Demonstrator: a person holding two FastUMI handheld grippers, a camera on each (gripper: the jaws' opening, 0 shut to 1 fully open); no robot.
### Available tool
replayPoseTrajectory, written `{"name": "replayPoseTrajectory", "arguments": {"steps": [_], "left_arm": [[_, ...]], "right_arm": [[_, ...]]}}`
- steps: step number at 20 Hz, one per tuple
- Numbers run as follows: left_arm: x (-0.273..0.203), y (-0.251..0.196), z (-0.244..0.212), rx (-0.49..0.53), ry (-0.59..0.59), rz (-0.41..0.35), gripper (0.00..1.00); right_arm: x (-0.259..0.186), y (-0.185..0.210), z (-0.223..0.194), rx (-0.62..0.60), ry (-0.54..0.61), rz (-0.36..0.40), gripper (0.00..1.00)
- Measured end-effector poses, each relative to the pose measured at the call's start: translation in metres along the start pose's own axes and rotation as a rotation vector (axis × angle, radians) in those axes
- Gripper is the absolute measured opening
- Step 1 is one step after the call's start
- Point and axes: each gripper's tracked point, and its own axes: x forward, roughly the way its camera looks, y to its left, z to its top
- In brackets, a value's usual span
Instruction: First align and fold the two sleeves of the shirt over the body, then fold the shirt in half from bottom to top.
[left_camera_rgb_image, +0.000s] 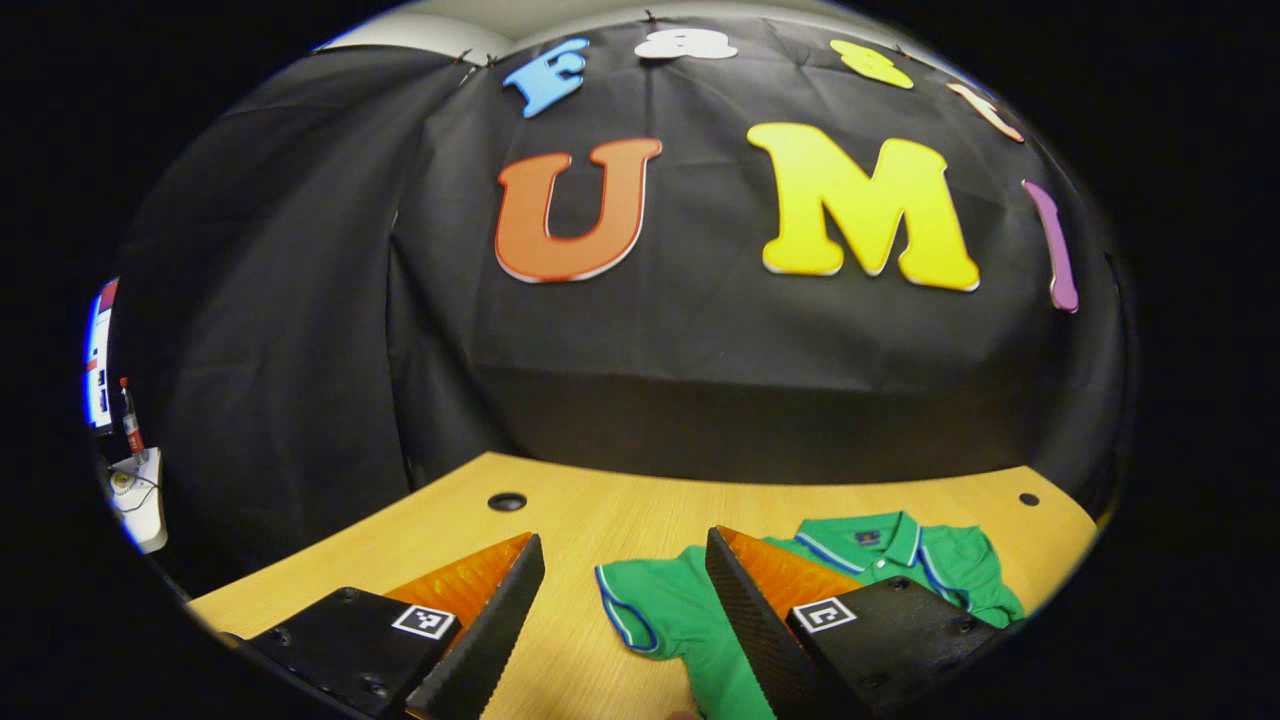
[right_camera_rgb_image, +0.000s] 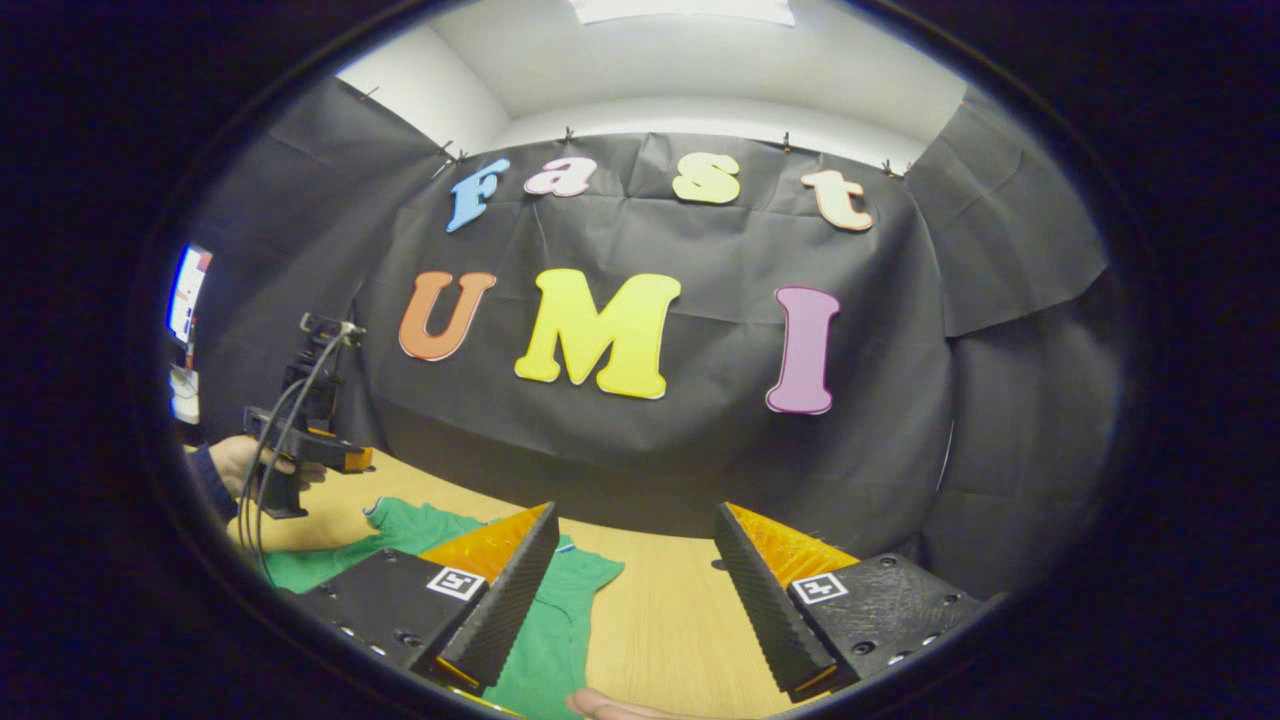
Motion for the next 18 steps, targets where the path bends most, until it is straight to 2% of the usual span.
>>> {"name": "replayPoseTrajectory", "arguments": {"steps": [3,6,9,12,13,14,15,16,17,18], "left_arm": [[0.025,-0.003,-0.040,0.016,0.177,-0.018,1.00],[0.041,-0.012,-0.061,0.036,0.249,-0.054,1.00],[0.045,-0.029,-0.074,-0.035,0.309,-0.100,0.99],[0.049,-0.031,-0.088,-0.028,0.347,-0.085,0.83],[0.050,-0.030,-0.093,-0.018,0.362,-0.073,0.75],[0.052,-0.028,-0.099,-0.006,0.381,-0.062,0.71],[0.051,-0.026,-0.107,0.003,0.407,-0.051,0.39],[0.050,-0.025,-0.113,0.006,0.433,-0.043,0.44],[0.052,-0.024,-0.109,0.006,0.421,-0.044,0.35],[0.052,-0.023,-0.106,-0.007,0.407,-0.046,0.34]], "right_arm": [[-0.003,-0.003,-0.002,0.044,0.001,0.009,0.98],[0.002,-0.008,-0.010,0.066,0.013,0.009,0.95],[0.008,-0.011,-0.020,0.070,0.038,0.002,0.95],[0.011,-0.012,-0.028,0.095,0.065,0.011,0.96],[0.012,-0.012,-0.029,0.101,0.068,0.013,0.95],[0.012,-0.014,-0.028,0.104,0.066,0.010,0.96],[0.013,-0.016,-0.028,0.107,0.063,0.004,0.95],[0.013,-0.018,-0.027,0.110,0.062,0.001,0.97],[0.012,-0.018,-0.027,0.112,0.062,-0.001,0.97],[0.011,-0.019,-0.027,0.113,0.060,-0.002,0.94]]}}
